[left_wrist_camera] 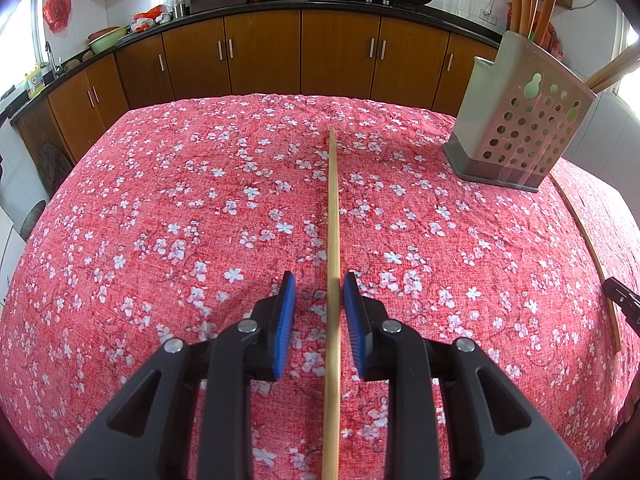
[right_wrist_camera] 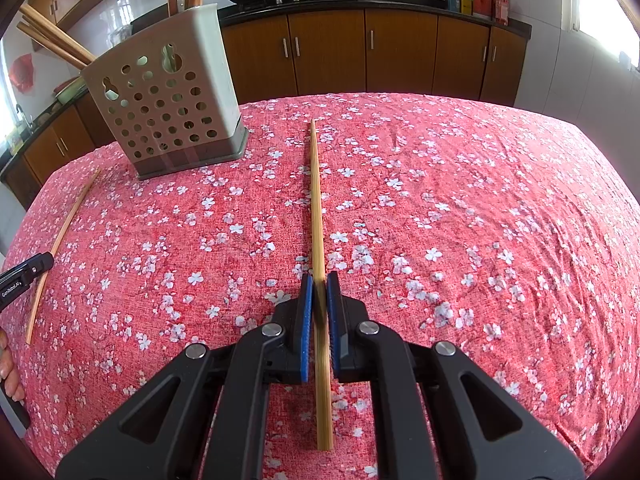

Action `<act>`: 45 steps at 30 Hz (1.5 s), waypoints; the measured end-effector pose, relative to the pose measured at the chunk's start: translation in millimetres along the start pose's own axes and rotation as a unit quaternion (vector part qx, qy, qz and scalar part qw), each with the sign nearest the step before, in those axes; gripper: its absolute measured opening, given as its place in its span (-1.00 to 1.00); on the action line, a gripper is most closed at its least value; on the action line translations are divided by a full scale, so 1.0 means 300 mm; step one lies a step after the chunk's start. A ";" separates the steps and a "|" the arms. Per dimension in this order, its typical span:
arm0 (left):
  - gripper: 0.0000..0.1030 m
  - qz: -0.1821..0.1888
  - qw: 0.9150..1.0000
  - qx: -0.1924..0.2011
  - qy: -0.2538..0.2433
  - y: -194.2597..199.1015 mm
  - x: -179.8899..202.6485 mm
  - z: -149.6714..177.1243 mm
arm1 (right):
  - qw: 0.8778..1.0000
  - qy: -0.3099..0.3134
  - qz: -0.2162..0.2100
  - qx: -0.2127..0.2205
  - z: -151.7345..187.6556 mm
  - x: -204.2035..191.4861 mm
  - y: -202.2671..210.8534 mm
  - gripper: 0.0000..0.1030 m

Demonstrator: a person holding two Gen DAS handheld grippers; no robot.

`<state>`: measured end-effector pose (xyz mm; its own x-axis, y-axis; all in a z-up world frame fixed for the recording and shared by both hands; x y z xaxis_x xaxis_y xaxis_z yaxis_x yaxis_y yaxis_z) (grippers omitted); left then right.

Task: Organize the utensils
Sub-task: 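Close the left tool on a chopstick while the right tool grasps the last one, then lift the left tool's chopstick upright over the holder while the right tool does likewise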

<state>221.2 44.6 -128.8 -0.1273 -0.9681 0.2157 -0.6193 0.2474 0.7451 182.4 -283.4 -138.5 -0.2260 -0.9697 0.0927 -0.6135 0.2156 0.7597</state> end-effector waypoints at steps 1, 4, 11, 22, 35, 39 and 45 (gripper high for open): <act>-0.50 0.000 1.000 0.000 0.000 0.000 0.000 0.000 | 1.000 0.000 0.000 0.000 0.000 -0.001 0.000 -0.84; -0.50 -0.008 1.000 -0.003 -0.008 0.004 0.004 0.004 | 1.000 0.000 0.000 0.000 -0.001 -0.001 0.000 -0.83; -0.55 -0.009 1.000 -0.007 -0.019 0.025 0.018 0.040 | 1.000 0.000 -0.004 0.000 0.004 0.001 0.010 -0.84; -0.84 -0.001 1.000 -0.005 -0.014 0.038 0.006 0.048 | 1.000 -0.010 -0.012 -0.001 0.010 0.005 0.024 -0.85; -0.84 0.034 0.998 0.044 -0.025 0.205 0.030 -0.007 | 0.997 -0.039 -0.018 0.070 -0.063 0.080 0.197 -0.86; -0.84 0.044 0.995 0.086 -0.039 0.304 0.069 -0.072 | 0.993 -0.048 -0.023 0.107 -0.123 0.095 0.287 -0.86; -0.84 0.063 0.987 0.132 -0.063 0.414 0.138 -0.161 | 0.987 -0.053 -0.032 0.149 -0.192 0.101 0.374 -0.86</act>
Point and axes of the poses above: each gripper's, at about its wrist camera, not at the fingertips, and y roughly against the way its jaws point, x to its right, z to its underside, the point moved 4 cm from there along -y, roughly the way its jaws point, and after that the axes turned 14 degrees about z, right-handed, at the moved point
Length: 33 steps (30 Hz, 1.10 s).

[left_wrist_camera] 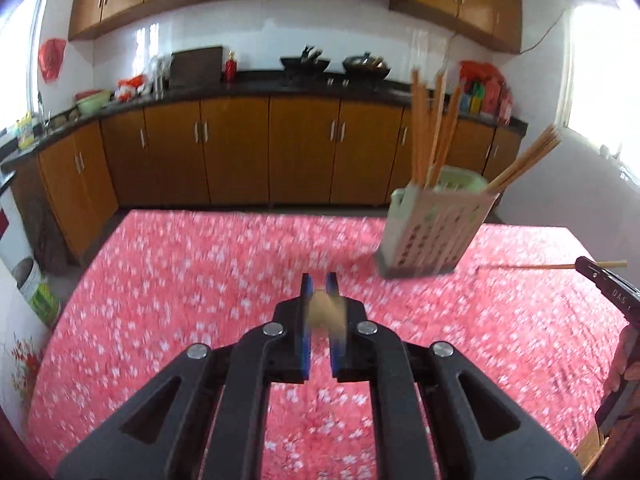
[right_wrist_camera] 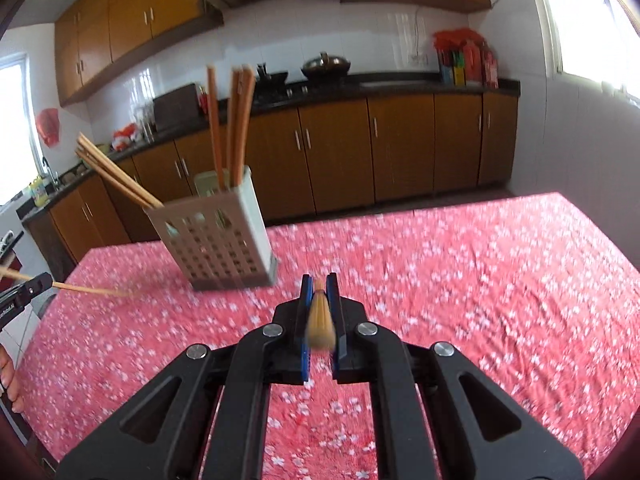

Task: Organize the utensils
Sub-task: 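Lift the left tool's chopstick upright over the holder while the right tool does likewise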

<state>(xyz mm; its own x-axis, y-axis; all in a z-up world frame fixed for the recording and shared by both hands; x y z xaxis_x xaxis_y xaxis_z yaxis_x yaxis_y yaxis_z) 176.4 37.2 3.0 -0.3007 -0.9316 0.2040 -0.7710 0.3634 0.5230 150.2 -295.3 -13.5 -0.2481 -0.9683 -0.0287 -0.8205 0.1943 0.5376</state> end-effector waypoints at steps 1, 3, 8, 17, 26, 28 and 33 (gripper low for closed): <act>-0.84 0.001 1.000 0.005 -0.002 0.004 0.006 -0.012 | 1.000 0.000 -0.002 0.007 -0.014 -0.003 0.013 -0.86; -0.85 0.006 1.000 0.011 -0.006 0.009 0.021 -0.034 | 1.000 -0.001 -0.004 0.014 -0.027 -0.001 0.029 -0.86; -0.85 0.014 0.999 0.022 -0.023 0.022 0.072 -0.073 | 0.999 -0.004 -0.010 0.031 -0.068 -0.010 0.057 -0.86; -0.85 0.065 0.995 0.063 -0.034 0.084 0.178 -0.202 | 0.994 -0.018 -0.060 0.087 -0.208 -0.056 0.168 -0.86; -0.85 0.103 0.985 0.129 -0.055 0.140 0.321 -0.394 | 0.978 -0.032 -0.108 0.177 -0.406 -0.128 0.307 -0.86; -0.85 0.105 0.983 0.139 -0.056 0.138 0.337 -0.429 | 0.975 -0.030 -0.107 0.193 -0.429 -0.145 0.314 -0.86; -0.85 0.099 0.983 0.146 -0.060 0.076 0.363 -0.499 | 0.973 -0.028 -0.103 0.205 -0.461 -0.167 0.273 -0.86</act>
Point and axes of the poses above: each gripper's, at about its wrist camera, not at the fingertips, and y roughly against the way its jaws point, x to its right, z to its underside, the point moved 4 cm from there along -y, roughly the way its jaws point, and after that the axes turned 14 degrees about z, right-handed, at the moved point
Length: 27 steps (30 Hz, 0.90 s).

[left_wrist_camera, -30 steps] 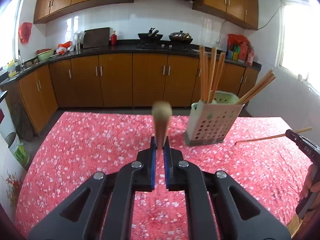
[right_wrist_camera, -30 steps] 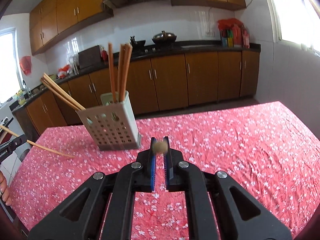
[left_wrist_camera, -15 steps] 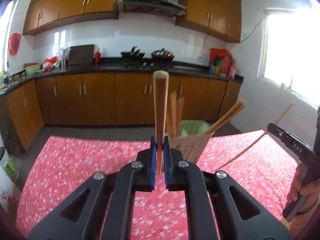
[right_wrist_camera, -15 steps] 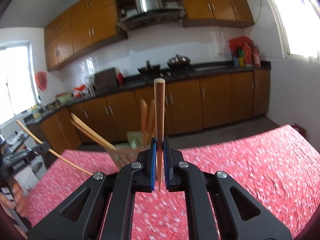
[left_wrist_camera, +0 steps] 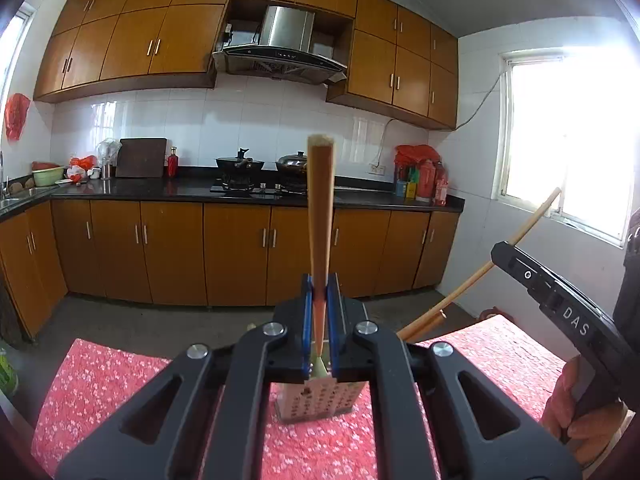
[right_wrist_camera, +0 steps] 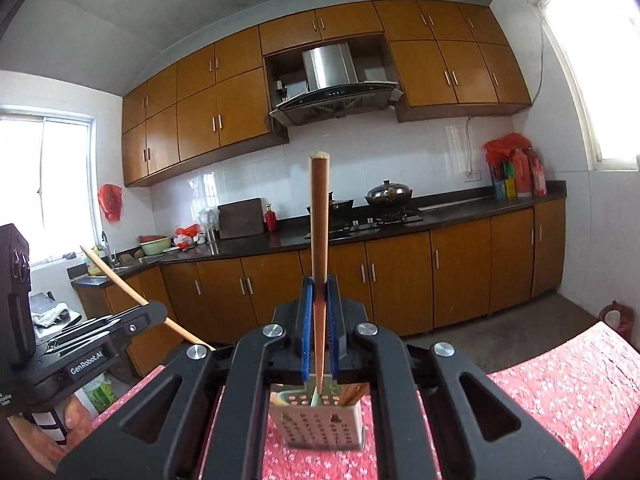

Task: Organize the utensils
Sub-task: 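Lift the left tool's chopstick upright over the holder while the right tool does likewise, then open the left tool over the holder while the right tool opens too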

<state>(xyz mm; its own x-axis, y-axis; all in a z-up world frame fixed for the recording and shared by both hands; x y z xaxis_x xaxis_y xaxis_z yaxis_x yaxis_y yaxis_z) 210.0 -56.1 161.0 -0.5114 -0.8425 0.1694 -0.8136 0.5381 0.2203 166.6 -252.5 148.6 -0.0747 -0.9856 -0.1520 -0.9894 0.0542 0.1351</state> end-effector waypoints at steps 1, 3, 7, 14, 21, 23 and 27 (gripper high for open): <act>-0.85 -0.001 1.000 -0.003 0.000 -0.017 -0.003 0.002 | 1.000 0.002 0.003 0.001 0.003 -0.003 -0.017 -0.86; -0.85 -0.002 1.000 -0.009 0.000 -0.049 -0.012 0.014 | 1.000 0.005 0.006 0.000 0.014 -0.008 -0.046 -0.86; -0.85 -0.005 1.000 -0.017 0.008 -0.112 -0.049 0.044 | 1.000 0.006 0.008 -0.013 0.057 -0.017 -0.124 -0.86; -0.85 -0.014 1.000 -0.026 0.009 -0.198 -0.081 0.098 | 0.999 0.015 0.011 -0.045 0.145 -0.037 -0.208 -0.86; -0.64 -0.015 0.999 -0.036 0.017 -0.243 -0.112 0.105 | 0.998 0.021 -0.001 -0.062 0.175 -0.035 -0.217 -0.51; -0.50 -0.016 0.999 -0.031 0.016 -0.228 -0.115 0.100 | 0.998 0.018 0.003 -0.053 0.168 -0.023 -0.199 -0.24; -0.40 -0.024 0.999 -0.020 0.016 -0.178 -0.116 0.086 | 0.999 0.016 0.011 -0.044 0.143 0.004 -0.163 -0.24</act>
Point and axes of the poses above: each gripper's, at about its wrist camera, not at the fingertips, and y roughly against the way its jaws point, x to its right, z to its underside, the point moved 4 cm from there along -y, roughly the way its jaws point, and after that the axes turned 14 degrees about z, right-handed, at the moved point
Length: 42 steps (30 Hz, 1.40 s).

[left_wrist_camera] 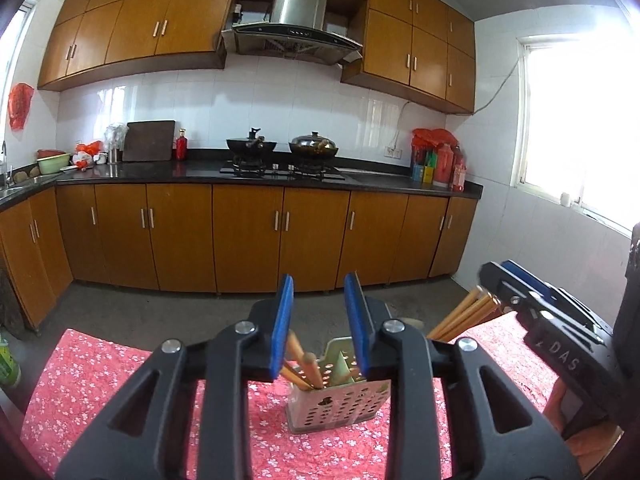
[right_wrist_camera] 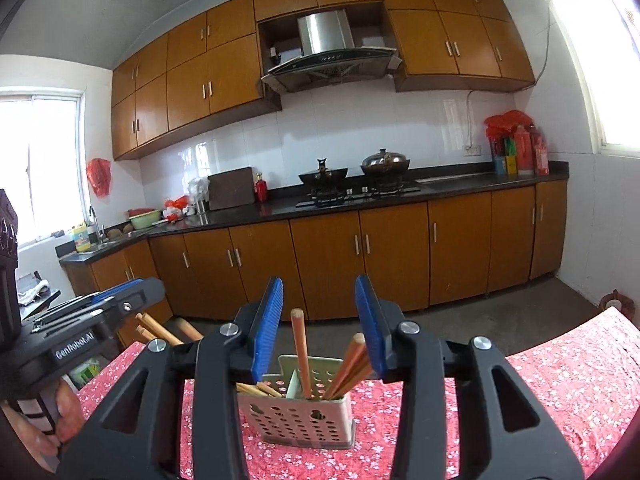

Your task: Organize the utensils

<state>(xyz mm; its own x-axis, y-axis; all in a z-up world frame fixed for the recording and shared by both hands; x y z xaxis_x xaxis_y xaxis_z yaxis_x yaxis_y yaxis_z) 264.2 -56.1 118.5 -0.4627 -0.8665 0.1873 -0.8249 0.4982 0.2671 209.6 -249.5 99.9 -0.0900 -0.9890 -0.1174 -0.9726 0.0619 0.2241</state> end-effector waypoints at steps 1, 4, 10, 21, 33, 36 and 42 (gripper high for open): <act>-0.36 -0.002 1.000 0.003 0.002 0.019 -0.004 -0.002 | 1.000 0.000 0.002 0.002 -0.005 0.006 0.010 -0.24; -0.17 -0.010 1.000 0.012 0.005 0.085 -0.015 0.006 | 1.000 0.005 0.013 0.010 -0.008 0.019 0.050 -0.19; 0.39 -0.041 0.999 0.024 -0.009 0.230 -0.008 0.069 | 0.999 0.017 0.032 0.017 0.047 0.036 0.162 0.28; 0.92 -0.091 0.995 0.011 -0.048 0.422 0.056 0.315 | 0.997 0.049 0.063 0.001 0.261 0.008 0.314 0.97; 0.92 -0.117 0.992 -0.028 -0.043 0.491 0.060 0.568 | 0.991 0.077 0.093 -0.048 0.473 0.010 0.380 0.97; 0.92 -0.114 0.992 -0.035 -0.033 0.501 0.054 0.600 | 0.991 0.078 0.093 -0.061 0.511 0.016 0.389 0.97; 0.92 -0.116 0.992 -0.038 -0.036 0.517 0.062 0.634 | 0.991 0.070 0.095 -0.068 0.542 0.037 0.401 0.97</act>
<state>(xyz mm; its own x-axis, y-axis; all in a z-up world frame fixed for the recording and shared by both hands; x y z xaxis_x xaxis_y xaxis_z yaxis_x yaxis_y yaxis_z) 65.9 -1.0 -16.3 -0.2877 -0.9567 0.0448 -0.8865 0.2837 0.3656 56.7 -231.3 -31.7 -0.2289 -0.9708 0.0720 -0.9022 0.2394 0.3587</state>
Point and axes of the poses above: each gripper's, at about its wrist camera, not at the fingertips, and y roughly against the way its jaws point, x to its right, z to its underside, the point moved 4 cm from there along -y, roughly the way its jaws point, and after that the axes turned 14 degrees about z, right-handed, at the moved point
